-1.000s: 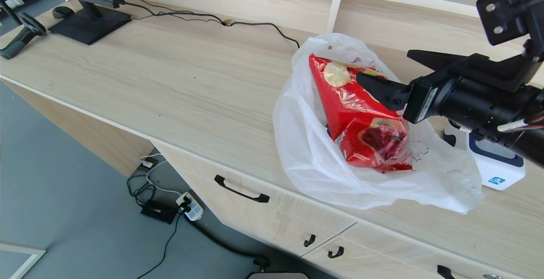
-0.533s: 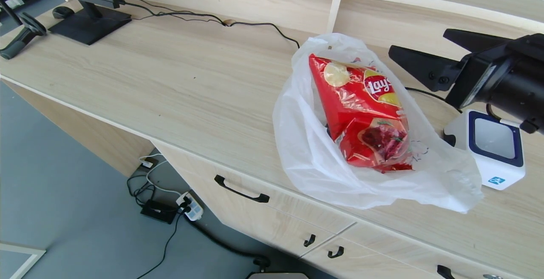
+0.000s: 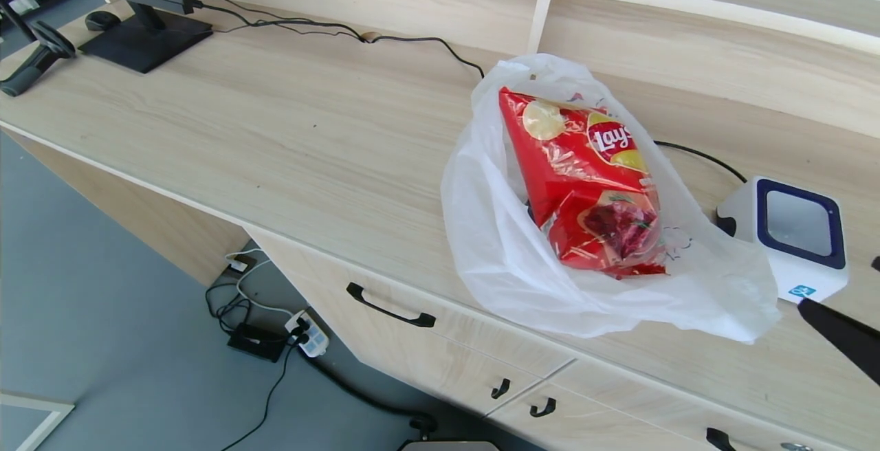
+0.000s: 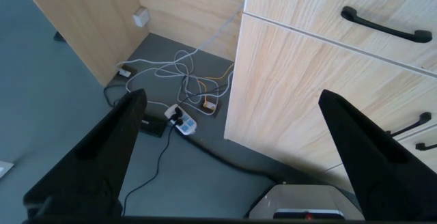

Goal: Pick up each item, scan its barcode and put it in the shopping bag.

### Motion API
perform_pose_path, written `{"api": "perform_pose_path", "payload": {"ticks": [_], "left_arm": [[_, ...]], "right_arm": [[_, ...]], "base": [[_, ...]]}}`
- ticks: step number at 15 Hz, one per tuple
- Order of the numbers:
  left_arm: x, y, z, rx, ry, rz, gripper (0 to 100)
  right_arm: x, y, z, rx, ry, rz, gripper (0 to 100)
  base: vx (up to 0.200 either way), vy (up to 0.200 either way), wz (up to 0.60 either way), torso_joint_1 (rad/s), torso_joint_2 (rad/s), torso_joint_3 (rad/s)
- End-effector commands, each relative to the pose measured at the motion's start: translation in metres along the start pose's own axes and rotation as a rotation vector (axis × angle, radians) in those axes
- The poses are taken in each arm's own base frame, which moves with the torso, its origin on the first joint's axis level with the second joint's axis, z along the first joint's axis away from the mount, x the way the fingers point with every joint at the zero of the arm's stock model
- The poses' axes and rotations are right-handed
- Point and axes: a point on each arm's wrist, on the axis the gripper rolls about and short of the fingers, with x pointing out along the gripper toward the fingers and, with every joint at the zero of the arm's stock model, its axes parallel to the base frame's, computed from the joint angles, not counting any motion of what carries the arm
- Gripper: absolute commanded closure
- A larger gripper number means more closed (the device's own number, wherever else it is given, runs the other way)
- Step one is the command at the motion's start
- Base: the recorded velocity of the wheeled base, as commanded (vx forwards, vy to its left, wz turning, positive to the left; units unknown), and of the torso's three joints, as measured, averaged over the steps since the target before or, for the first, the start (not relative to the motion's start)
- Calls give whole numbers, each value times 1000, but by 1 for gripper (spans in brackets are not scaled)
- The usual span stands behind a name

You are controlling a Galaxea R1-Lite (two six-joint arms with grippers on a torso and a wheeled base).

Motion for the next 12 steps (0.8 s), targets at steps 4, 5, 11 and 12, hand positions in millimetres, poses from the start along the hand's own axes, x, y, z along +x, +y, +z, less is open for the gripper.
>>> {"api": "perform_pose_path", "payload": {"ticks": [4, 5, 11, 12], "left_arm": [[0, 0, 0, 0, -1, 1, 0], [0, 0, 0, 0, -1, 1, 0], [0, 0, 0, -11, -1, 1, 0], [0, 0, 0, -11, -1, 1, 0]], "right_arm": [[-99, 2, -63, 188, 108, -400, 0], [-101, 4, -67, 180, 117, -363, 0], [-111, 14, -101, 72, 49, -282, 0], [-105, 12, -98, 2, -45, -282, 0]], "base": [[0, 0, 0, 0, 0, 0], [0, 0, 0, 0, 0, 0], [0, 0, 0, 0, 0, 0], [0, 0, 0, 0, 0, 0]]}}
